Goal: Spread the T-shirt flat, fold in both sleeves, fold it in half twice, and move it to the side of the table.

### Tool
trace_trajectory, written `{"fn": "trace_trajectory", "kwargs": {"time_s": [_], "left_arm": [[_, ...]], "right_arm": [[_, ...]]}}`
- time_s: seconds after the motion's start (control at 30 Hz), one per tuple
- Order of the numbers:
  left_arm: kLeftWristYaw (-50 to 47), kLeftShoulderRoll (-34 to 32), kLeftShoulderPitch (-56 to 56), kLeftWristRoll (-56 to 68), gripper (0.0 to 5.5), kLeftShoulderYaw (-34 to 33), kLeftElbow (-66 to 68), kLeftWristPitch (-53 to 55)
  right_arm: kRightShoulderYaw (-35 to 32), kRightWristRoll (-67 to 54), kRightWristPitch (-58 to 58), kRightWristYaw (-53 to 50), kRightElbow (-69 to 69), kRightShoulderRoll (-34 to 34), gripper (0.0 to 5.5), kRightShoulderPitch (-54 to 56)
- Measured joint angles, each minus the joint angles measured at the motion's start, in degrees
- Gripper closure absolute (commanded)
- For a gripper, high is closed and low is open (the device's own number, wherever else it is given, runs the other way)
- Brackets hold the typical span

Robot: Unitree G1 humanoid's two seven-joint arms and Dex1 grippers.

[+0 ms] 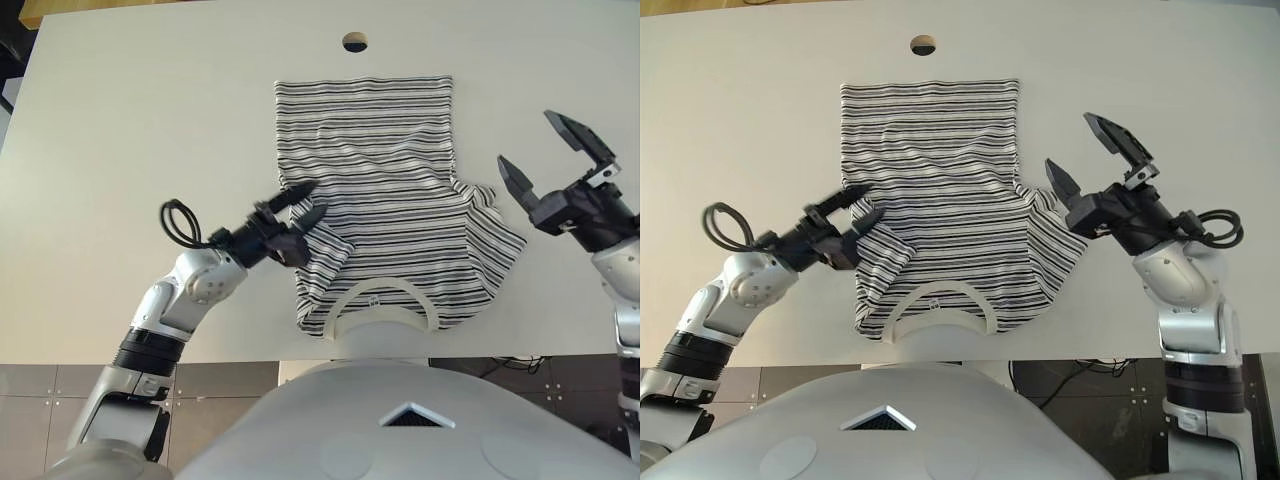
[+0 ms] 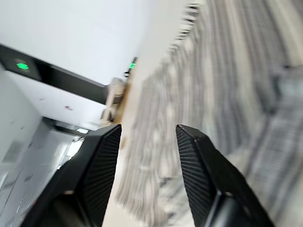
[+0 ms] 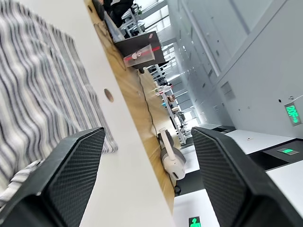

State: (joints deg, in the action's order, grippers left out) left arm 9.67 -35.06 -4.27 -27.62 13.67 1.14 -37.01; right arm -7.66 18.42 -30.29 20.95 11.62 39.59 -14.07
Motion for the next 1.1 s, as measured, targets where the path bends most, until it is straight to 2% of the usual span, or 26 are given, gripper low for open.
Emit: {"fn": "trace_trajectory", "kwargs": {"time_s": [0.1,0.2,0.27,0.4,0.5,0.6,0.8,0.9,1.1], "left_arm": [[-0.6,2.2,4.3,7.6,3.31,-4.8,-2.4,1.3],[-2.2,4.8,7.4,10.3,3.31,-7.4,-3.3,2.1],[-3.4,6.7,7.4,10.4,3.31,-7.7,-3.7,2.9],[-9.0,9.7,7.1,5.5,3.31,-9.3,-0.6,5.4],[-14.8,12.7,7.2,0.7,3.31,-9.3,4.6,7.8],[-18.2,14.8,9.4,-2.6,3.31,-7.3,8.6,7.8],[-19.0,13.3,11.0,-4.1,3.31,-6.7,9.9,6.9],[-19.0,12.6,11.0,-4.5,3.31,-6.5,10.0,6.7],[-19.0,12.5,8.4,-4.5,3.27,-5.4,9.0,6.1]], "right_arm": [[-4.5,5.7,-0.6,-0.1,1.1,3.9,2.17,-6.3],[-5.4,10.8,-2.0,0.0,1.9,5.7,2.17,-11.2],[-7.6,13.3,-2.8,-0.2,1.8,7.0,2.17,-15.2],[-7.9,19.2,-4.2,-2.8,0.1,7.3,2.17,-19.7],[-2.8,24.5,-4.4,-6.6,-4.4,6.1,2.17,-18.7],[2.2,28.0,-4.2,-10.2,-9.2,5.7,2.17,-11.2],[2.3,27.4,-3.2,-10.1,-8.9,8.9,2.17,-11.8],[4.4,27.3,-2.9,-9.6,-9.4,9.8,2.17,-9.6],[6.3,27.3,-2.0,-9.7,-10.5,10.7,3.39,-8.8]]}}
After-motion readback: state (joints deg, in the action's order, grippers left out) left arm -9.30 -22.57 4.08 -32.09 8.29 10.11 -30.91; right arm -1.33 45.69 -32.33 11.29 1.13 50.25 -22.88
